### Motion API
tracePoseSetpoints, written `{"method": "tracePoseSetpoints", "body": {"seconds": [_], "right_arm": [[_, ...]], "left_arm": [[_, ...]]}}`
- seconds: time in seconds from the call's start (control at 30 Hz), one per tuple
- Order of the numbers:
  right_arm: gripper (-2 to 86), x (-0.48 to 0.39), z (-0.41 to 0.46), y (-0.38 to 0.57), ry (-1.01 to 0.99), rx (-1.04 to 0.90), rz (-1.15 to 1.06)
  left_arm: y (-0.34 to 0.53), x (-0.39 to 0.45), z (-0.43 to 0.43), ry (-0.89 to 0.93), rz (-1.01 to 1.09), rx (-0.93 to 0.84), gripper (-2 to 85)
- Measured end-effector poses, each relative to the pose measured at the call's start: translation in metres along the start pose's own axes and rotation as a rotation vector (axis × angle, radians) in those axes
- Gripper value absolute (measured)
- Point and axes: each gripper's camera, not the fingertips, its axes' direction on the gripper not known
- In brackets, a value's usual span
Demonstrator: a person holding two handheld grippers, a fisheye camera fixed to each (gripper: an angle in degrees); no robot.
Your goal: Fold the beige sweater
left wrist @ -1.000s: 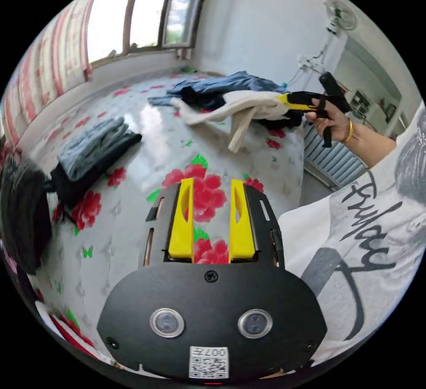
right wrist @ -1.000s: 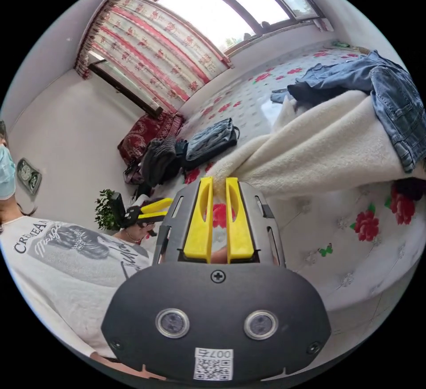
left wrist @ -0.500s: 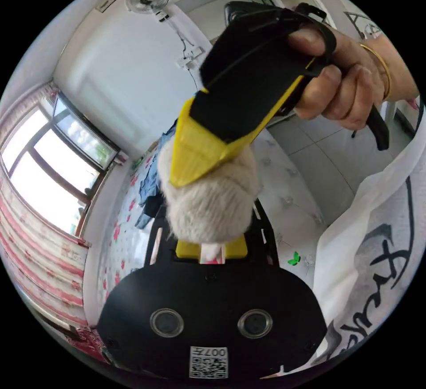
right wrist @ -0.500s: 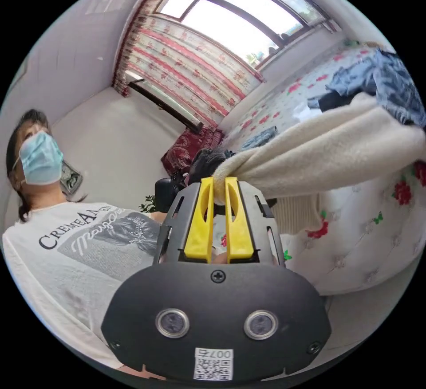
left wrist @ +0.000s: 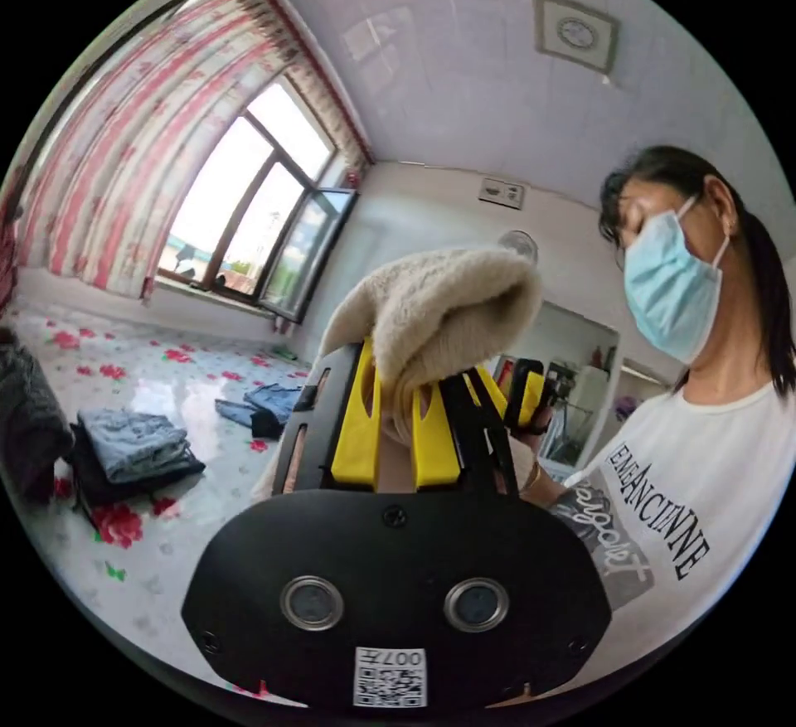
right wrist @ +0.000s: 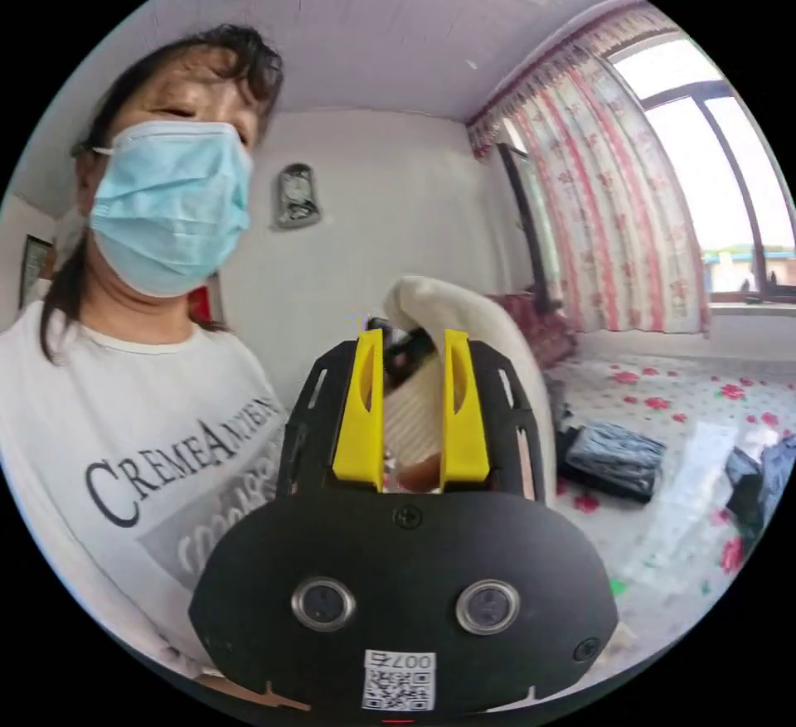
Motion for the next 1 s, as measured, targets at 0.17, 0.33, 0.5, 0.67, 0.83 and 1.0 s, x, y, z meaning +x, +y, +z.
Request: {"method": "tracePoseSetpoints", "body": {"seconds": [0.17,0.33,0.5,0.67,0.83,1.0], "right_arm": [[8.5,-0.010,0.029,0.058,0.226,-0.166,0.130],[9.9,-0.029,0.080,0.095,0.183,-0.256,0.220],[9.2,-0.057,0.131,0.083,0.165,-0.245,0.149],[4.7,-0.063,0.177,0.081,0.329,-0.249,0.081],[0.8,-0.068,0.148,0.050,0.439,-0.177,-0.022],[0.1,-0.127,0.112,-0.007,0.572,0.035,-0.271]], "left_arm": [[0.033,-0.021,-0.061,-0.231,-0.125,0.106,3.7],[0.028,0.000,-0.058,-0.276,-0.069,0.063,3.8],[0.024,0.031,-0.035,-0.256,-0.021,0.012,3.9],[0.024,0.050,-0.024,-0.342,-0.006,-0.025,4.0],[0.022,0.065,-0.046,-0.486,0.040,-0.040,4.0],[0.009,0.104,-0.059,-0.356,0.153,0.028,4.0]]}}
